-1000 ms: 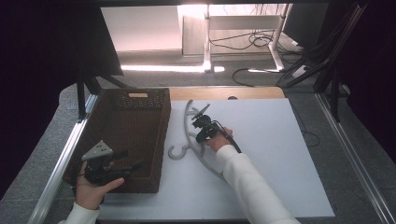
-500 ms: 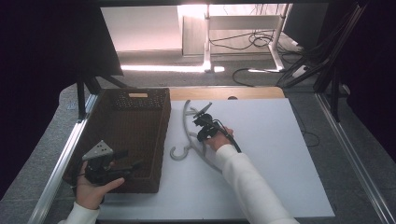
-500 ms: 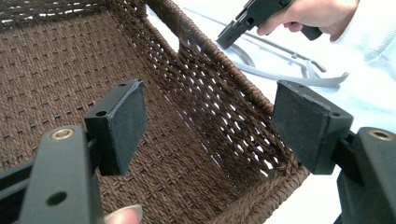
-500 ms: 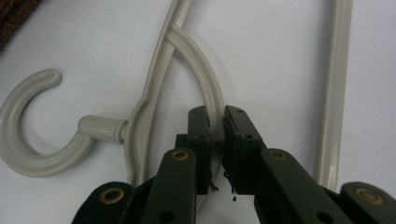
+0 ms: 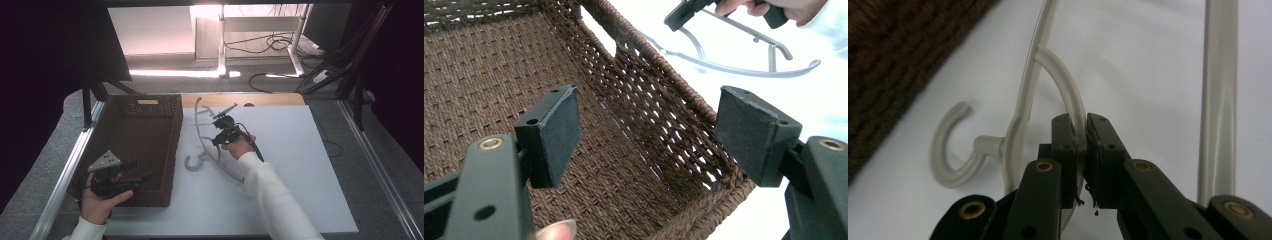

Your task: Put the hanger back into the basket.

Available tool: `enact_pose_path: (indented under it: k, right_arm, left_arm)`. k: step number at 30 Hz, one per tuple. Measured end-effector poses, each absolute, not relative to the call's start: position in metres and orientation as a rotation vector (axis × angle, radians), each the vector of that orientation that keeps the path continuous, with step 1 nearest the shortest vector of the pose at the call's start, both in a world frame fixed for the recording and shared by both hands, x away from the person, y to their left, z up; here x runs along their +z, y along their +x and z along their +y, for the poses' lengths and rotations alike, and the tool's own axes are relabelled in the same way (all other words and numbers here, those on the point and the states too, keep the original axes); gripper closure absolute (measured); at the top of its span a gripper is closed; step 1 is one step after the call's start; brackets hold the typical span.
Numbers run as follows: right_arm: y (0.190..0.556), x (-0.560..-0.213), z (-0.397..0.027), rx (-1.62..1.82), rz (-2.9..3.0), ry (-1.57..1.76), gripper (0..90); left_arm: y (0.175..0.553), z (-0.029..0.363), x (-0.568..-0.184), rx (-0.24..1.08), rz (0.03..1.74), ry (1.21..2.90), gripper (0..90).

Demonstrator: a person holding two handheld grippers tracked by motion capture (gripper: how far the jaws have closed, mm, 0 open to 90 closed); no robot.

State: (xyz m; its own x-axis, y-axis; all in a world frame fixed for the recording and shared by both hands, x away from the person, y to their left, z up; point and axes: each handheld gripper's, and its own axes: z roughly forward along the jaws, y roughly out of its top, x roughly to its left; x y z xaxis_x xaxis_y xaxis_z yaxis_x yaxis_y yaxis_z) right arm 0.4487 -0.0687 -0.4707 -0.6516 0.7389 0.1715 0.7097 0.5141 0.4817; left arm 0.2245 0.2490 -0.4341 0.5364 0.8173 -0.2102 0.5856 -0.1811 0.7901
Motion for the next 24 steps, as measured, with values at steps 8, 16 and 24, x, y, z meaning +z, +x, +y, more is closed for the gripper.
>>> enact_pose_path:
  k: [8, 16, 24]
  right_arm:
    - [0.446, -0.454, -0.080, 0.936, 2.669, 1.308, 84.8]
    - [0.444, -0.441, -0.088, 1.067, 2.667, 1.298, 86.4]
    - [0.443, -0.434, -0.096, 1.140, 2.662, 1.306, 86.7]
  left_arm:
    - [0.225, 0.248, -0.434, 0.326, 1.150, 1.882, 26.3]
    - [0.225, 0.248, -0.434, 0.325, 1.152, 1.880, 26.3]
    - [0.225, 0.249, -0.434, 0.325, 1.153, 1.878, 26.3]
